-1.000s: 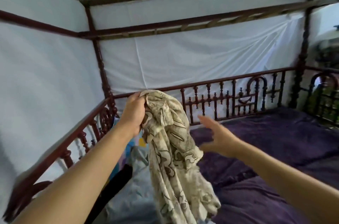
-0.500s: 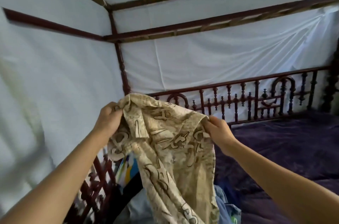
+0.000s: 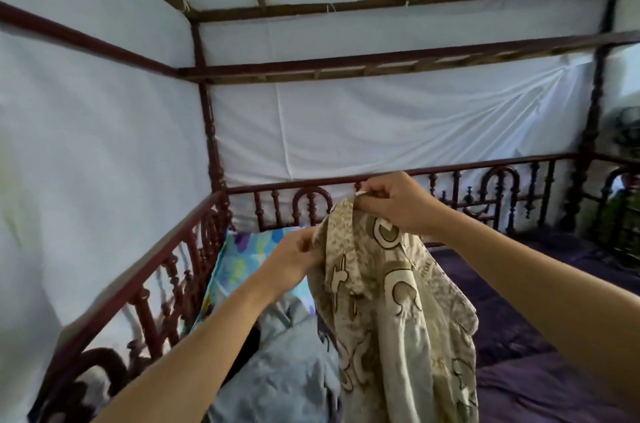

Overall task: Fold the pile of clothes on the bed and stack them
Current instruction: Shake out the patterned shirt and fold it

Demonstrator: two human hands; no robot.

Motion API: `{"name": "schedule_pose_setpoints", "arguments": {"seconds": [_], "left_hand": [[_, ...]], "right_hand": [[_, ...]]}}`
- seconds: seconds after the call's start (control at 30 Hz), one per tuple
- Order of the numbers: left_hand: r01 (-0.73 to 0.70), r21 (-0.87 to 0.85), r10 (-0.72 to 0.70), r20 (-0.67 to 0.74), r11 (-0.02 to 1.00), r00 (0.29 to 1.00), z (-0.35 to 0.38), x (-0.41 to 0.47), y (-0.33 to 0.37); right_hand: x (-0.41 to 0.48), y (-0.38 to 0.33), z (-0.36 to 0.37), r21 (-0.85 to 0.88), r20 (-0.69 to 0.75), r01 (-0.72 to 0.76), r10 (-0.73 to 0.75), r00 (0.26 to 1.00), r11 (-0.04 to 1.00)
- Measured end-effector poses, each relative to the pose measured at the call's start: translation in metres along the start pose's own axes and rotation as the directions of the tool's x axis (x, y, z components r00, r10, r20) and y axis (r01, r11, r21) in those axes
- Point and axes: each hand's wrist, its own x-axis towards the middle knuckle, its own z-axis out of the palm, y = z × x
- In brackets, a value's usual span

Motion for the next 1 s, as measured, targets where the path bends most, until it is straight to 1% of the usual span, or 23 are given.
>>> {"name": "schedule_pose_setpoints", "arguments": {"seconds": [0.07,0.13,0.2,0.23,0.27,0.3,0.33,0.37,0.4,0.47,0.5,0.57,0.6,0.63,0.67,0.7,0.73,0.77,0.8,0.83,0.87,0.93,1.0], "left_hand": [[-0.038,-0.032,0.035,-0.097,0.999,0.995,0.005,0.009,0.016],[-0.087,-0.062,0.074,-0.187,0.994,0.98,0.008,0.017,0.032],[-0.163,-0.03,0.152,-0.226,0.986,0.962,0.007,0.024,0.048],[-0.213,0.016,0.211,-0.229,0.977,0.95,0.006,0.026,0.055],[-0.259,0.086,0.272,-0.224,0.962,0.936,0.005,0.028,0.06],[-0.29,0.183,0.326,-0.211,0.939,0.921,0.003,0.029,0.063],[-0.295,0.301,0.362,-0.197,0.907,0.911,0.001,0.03,0.063],[-0.278,0.42,0.381,-0.182,0.864,0.907,-0.001,0.03,0.06],[-0.251,0.515,0.38,-0.159,0.82,0.911,-0.005,0.029,0.055],[-0.213,0.634,0.33,-0.07,0.743,0.941,-0.013,0.023,0.039],[-0.206,0.688,0.3,-0.017,0.696,0.954,-0.015,0.018,0.032],[-0.211,0.78,0.241,0.079,0.59,0.967,-0.015,0.01,0.022],[-0.23,0.803,0.232,0.118,0.55,0.966,-0.013,0.008,0.018],[-0.249,0.809,0.244,0.135,0.533,0.96,-0.009,0.008,0.017],[-0.255,0.791,0.258,0.127,0.556,0.958,-0.006,0.009,0.016],[-0.243,0.735,0.266,0.088,0.633,0.96,-0.005,0.011,0.015],[-0.212,0.647,0.262,0.02,0.733,0.965,-0.005,0.013,0.014],[-0.165,0.55,0.241,-0.068,0.819,0.968,-0.007,0.017,0.014],[-0.12,0.469,0.213,-0.151,0.875,0.965,-0.009,0.021,0.015],[-0.093,0.422,0.195,-0.205,0.902,0.959,-0.009,0.026,0.016],[-0.084,0.403,0.189,-0.228,0.911,0.955,-0.007,0.029,0.017],[-0.094,0.382,0.182,-0.201,0.919,0.962,0.002,0.033,0.023],[-0.115,0.342,0.17,-0.137,0.933,0.976,0.013,0.035,0.026]], "right_hand": [[-0.02,0.014,-0.021,0.06,0.082,-0.075,0.07,0.994,0.995],[-0.048,0.034,-0.03,0.093,0.228,-0.195,0.169,0.959,0.976],[-0.078,0.058,-0.021,0.067,0.326,-0.315,0.278,0.904,0.947],[-0.09,0.068,-0.011,0.022,0.315,-0.35,0.326,0.892,0.936],[-0.097,0.078,-0.001,-0.058,0.257,-0.369,0.371,0.892,0.927],[-0.1,0.089,0.006,-0.194,0.158,-0.379,0.41,0.898,0.905],[-0.099,0.097,0.007,-0.352,0.043,-0.381,0.421,0.906,0.855],[-0.096,0.1,0.001,-0.487,-0.061,-0.39,0.415,0.908,0.781],[-0.092,0.102,-0.008,-0.558,-0.137,-0.408,0.405,0.904,0.722],[-0.087,0.099,-0.033,-0.577,-0.219,-0.462,0.417,0.882,0.674],[-0.085,0.096,-0.044,-0.561,-0.235,-0.479,0.424,0.874,0.675],[-0.079,0.087,-0.056,-0.461,-0.264,-0.49,0.413,0.872,0.74],[-0.075,0.081,-0.058,-0.41,-0.279,-0.488,0.403,0.872,0.771],[-0.072,0.075,-0.06,-0.389,-0.288,-0.478,0.388,0.875,0.788],[-0.068,0.068,-0.062,-0.406,-0.285,-0.459,0.368,0.885,0.79],[-0.066,0.063,-0.065,-0.444,-0.269,-0.444,0.357,0.895,0.779],[-0.065,0.059,-0.067,-0.467,-0.245,-0.44,0.366,0.898,0.767],[-0.066,0.057,-0.069,-0.44,-0.208,-0.456,0.406,0.89,0.774],[-0.069,0.057,-0.07,-0.362,-0.151,-0.486,0.465,0.873,0.795],[-0.073,0.057,-0.07,-0.249,-0.085,-0.536,0.533,0.842,0.807],[-0.076,0.057,-0.069,-0.143,-0.033,-0.584,0.585,0.81,0.799],[-0.083,0.059,-0.068,0.036,-0.038,-0.643,0.644,0.764,0.765],[-0.089,0.059,-0.07,0.259,-0.059,-0.657,0.69,0.721,0.708]]}}
